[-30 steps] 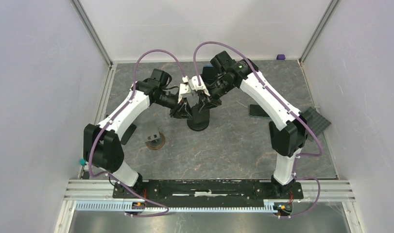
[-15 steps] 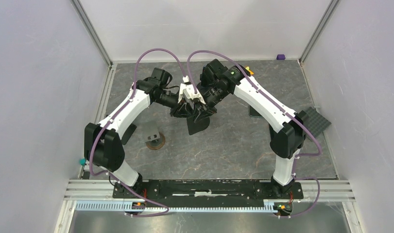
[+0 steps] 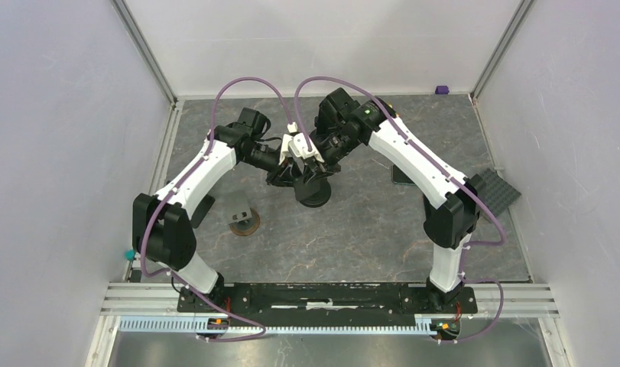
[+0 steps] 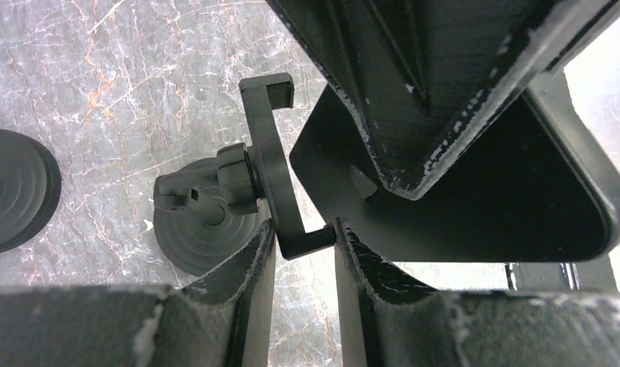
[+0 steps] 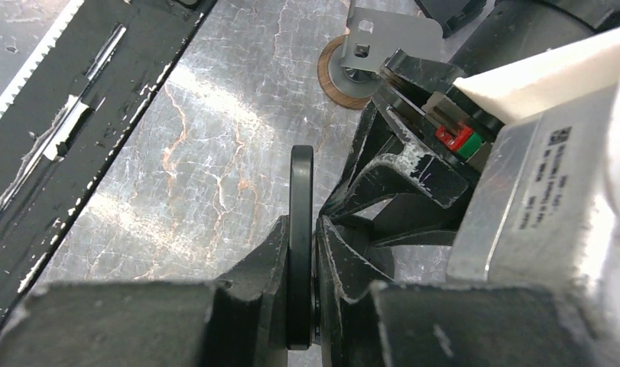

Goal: Place the phone on the phone stand
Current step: Install the phone on the phone stand.

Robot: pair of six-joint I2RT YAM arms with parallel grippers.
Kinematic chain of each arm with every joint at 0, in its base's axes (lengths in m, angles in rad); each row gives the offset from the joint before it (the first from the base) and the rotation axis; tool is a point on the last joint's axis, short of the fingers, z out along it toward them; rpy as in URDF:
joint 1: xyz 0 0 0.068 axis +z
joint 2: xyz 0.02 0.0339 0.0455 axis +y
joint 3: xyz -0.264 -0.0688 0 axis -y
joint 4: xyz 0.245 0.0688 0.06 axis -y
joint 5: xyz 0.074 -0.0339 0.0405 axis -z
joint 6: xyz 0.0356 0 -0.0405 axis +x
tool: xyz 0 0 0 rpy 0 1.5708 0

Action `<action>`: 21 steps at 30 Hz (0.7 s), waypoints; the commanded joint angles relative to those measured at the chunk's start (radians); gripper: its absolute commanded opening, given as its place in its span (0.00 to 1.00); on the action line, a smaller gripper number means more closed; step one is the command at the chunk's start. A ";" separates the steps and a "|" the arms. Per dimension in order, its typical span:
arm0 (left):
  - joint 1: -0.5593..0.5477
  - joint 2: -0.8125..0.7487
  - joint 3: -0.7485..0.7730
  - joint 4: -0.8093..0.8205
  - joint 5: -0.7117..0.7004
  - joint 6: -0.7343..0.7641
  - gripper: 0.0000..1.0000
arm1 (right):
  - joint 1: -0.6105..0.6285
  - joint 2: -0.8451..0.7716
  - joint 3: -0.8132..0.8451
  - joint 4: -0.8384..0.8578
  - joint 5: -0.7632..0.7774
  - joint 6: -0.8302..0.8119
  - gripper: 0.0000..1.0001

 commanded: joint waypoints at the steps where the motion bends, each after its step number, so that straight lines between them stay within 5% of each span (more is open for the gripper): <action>1: -0.005 0.007 0.035 -0.027 0.021 0.051 0.02 | -0.008 0.017 0.059 0.007 0.002 -0.050 0.00; 21: -0.019 -0.005 0.018 -0.027 0.001 0.052 0.02 | -0.049 0.080 0.129 0.008 0.073 0.039 0.00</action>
